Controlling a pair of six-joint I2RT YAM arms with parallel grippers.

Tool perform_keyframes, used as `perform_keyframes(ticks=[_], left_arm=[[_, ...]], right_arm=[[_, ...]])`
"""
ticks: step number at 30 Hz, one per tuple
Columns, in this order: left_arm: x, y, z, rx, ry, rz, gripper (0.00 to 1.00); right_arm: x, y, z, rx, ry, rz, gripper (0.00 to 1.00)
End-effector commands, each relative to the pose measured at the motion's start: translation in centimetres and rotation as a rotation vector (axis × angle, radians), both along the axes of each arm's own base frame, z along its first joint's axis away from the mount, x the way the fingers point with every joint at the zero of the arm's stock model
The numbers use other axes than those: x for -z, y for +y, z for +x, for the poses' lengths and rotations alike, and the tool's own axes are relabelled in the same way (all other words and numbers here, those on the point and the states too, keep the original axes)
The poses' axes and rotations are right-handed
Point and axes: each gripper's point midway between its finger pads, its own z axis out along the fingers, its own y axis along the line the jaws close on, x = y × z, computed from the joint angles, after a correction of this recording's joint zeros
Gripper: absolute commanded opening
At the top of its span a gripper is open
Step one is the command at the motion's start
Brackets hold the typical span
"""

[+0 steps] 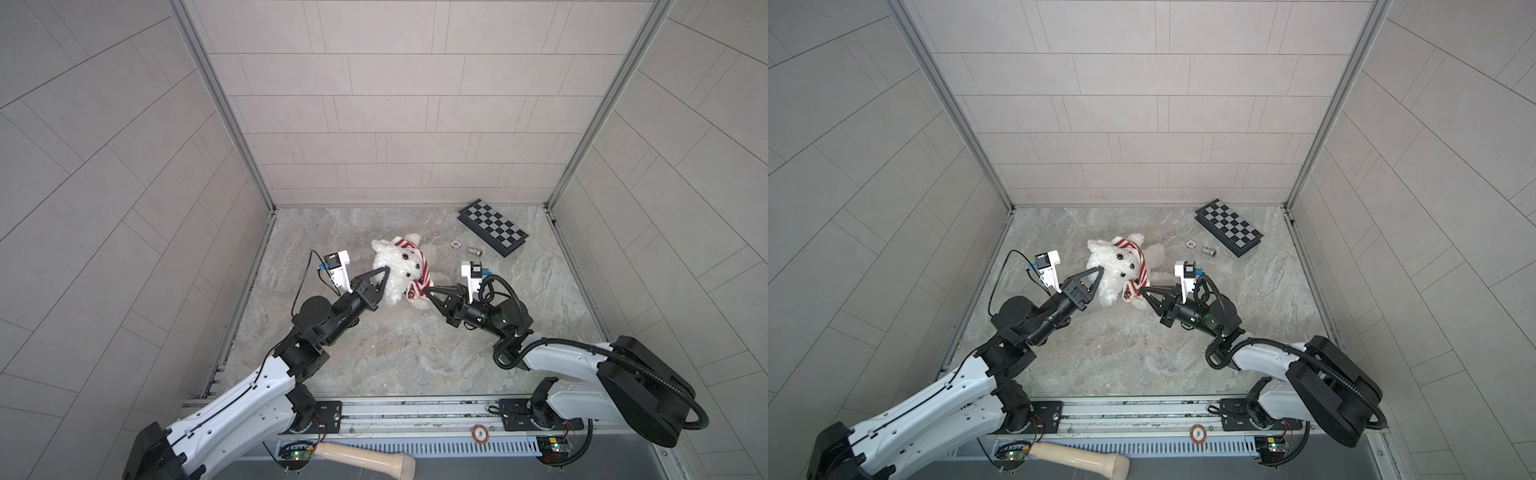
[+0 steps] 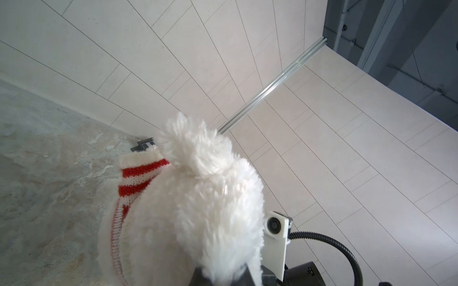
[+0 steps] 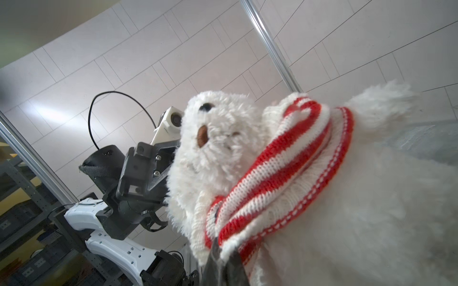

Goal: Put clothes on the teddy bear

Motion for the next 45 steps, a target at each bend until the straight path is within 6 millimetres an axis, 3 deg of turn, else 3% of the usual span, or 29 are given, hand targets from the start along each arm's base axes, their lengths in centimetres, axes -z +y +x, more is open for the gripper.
perform_keyframes(ticks=[1, 3, 8, 15, 23, 26, 32, 42, 45], left_arm=[[-2.3, 1.7, 0.7, -0.082, -0.046, -0.15, 0.0], [-2.7, 1.7, 0.8, -0.078, -0.054, -0.19, 0.0], [-3.6, 1.8, 0.5, -0.054, -0.074, -0.281, 0.0], [-3.7, 1.8, 0.0, -0.015, -0.071, -0.355, 0.0], [-2.3, 1.8, 0.0, -0.018, -0.021, -0.225, 0.0], [-2.4, 2.9, -0.1, -0.023, -0.025, -0.248, 0.0], [-1.8, 2.9, -0.9, 0.021, -0.022, -0.287, 0.0], [-1.6, 3.1, -1.8, 0.046, -0.02, -0.367, 0.0], [-1.5, 2.9, -1.8, 0.056, -0.016, -0.371, 0.0]], right_arm=[[1.3, 1.5, -1.3, -0.008, -0.016, -0.131, 0.0], [4.1, 1.5, -1.1, 0.05, 0.028, -0.266, 0.0], [8.6, -0.4, -0.1, 0.169, 0.114, -0.41, 0.0], [12.4, -2.5, 1.0, 0.291, 0.182, -0.465, 0.0], [13.0, -5.1, 1.1, 0.403, 0.193, -0.494, 0.0], [14.1, -7.0, 1.5, 0.482, 0.226, -0.544, 0.0], [16.1, -8.1, 2.0, 0.503, 0.296, -0.581, 0.0], [17.6, -5.6, 2.2, 0.374, 0.247, -0.692, 0.0], [16.6, -4.6, 1.8, 0.316, 0.197, -0.669, 0.01]])
